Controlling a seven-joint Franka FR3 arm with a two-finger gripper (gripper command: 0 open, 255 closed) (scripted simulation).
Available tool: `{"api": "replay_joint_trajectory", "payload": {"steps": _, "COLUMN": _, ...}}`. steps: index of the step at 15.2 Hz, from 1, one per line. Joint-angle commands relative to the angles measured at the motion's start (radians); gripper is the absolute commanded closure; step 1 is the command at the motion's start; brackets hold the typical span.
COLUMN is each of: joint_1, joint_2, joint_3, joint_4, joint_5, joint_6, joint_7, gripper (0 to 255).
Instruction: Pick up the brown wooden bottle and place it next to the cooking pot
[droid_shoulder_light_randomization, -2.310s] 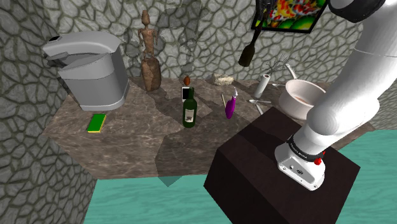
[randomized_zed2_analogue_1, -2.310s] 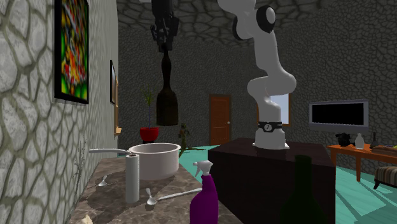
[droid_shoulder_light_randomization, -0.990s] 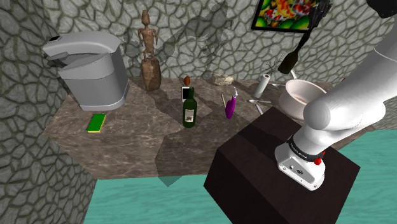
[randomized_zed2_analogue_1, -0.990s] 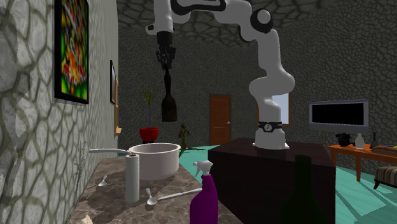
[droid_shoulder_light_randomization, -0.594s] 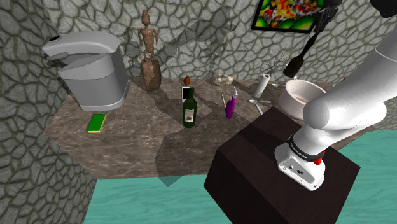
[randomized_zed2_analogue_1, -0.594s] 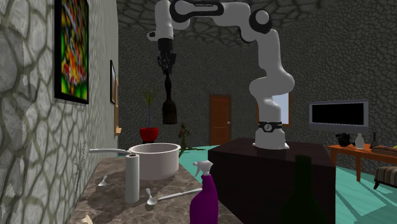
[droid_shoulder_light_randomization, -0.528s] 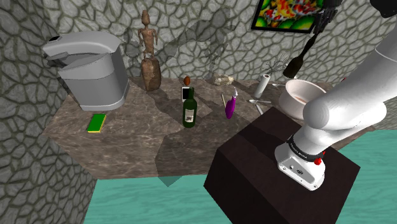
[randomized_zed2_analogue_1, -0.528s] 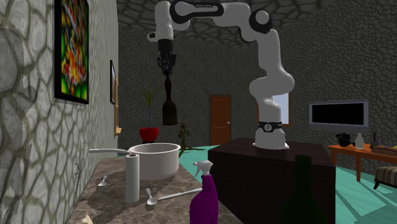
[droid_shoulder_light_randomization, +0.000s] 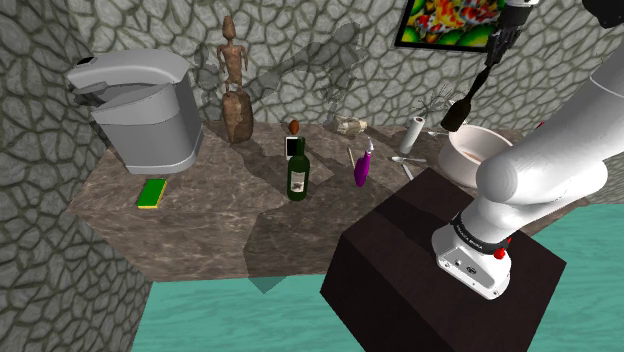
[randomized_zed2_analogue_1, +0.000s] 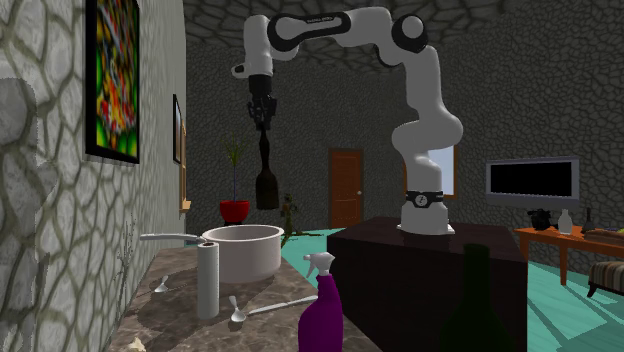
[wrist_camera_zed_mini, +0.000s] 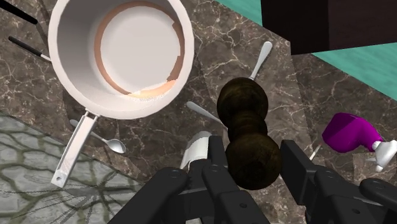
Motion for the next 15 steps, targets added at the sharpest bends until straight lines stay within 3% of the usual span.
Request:
{"api": "replay_joint_trajectory", "payload": {"steps": 1, "joint_1": -0.001, "joint_2": 0.002, "joint_3": -0.001, "joint_4": -0.023, "joint_5": 0.0, "joint_6": 0.026, "joint_7": 0.002, "gripper": 255}}
{"api": "replay_joint_trajectory", "payload": {"steps": 15, "joint_1": -0.006, "joint_2": 0.042, "joint_3": -0.003, "joint_4": -0.168, "joint_5": 0.009, "joint_6": 0.208, "joint_7": 0.012, "gripper": 255}}
